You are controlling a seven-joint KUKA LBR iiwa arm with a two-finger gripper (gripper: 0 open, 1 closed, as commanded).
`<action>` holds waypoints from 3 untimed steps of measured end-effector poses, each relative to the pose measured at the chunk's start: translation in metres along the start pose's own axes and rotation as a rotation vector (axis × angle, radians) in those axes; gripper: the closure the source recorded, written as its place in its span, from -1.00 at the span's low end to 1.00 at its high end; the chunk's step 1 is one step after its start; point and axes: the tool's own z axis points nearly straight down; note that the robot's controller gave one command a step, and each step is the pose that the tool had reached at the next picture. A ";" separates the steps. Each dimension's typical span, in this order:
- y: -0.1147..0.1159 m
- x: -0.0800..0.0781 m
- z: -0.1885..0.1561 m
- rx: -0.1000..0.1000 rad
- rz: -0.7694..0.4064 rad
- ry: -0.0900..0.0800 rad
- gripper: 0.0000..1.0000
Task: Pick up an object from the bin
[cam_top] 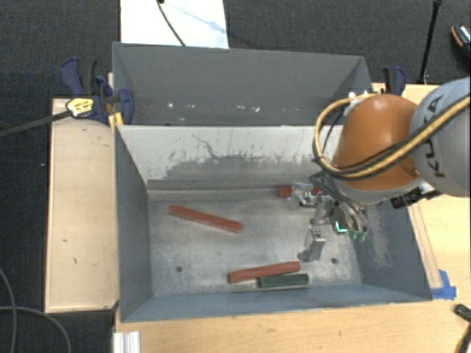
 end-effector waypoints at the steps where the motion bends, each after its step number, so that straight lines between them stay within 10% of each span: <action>1: 0.014 0.025 0.098 -0.001 0.012 0.001 -1.00; 2: 0.014 0.022 0.093 -0.001 0.013 -0.008 1.00; 3: 0.014 0.022 0.094 -0.001 0.013 -0.007 -1.00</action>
Offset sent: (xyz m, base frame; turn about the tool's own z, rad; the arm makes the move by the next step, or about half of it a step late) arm -0.0236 0.0132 -0.0943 0.0167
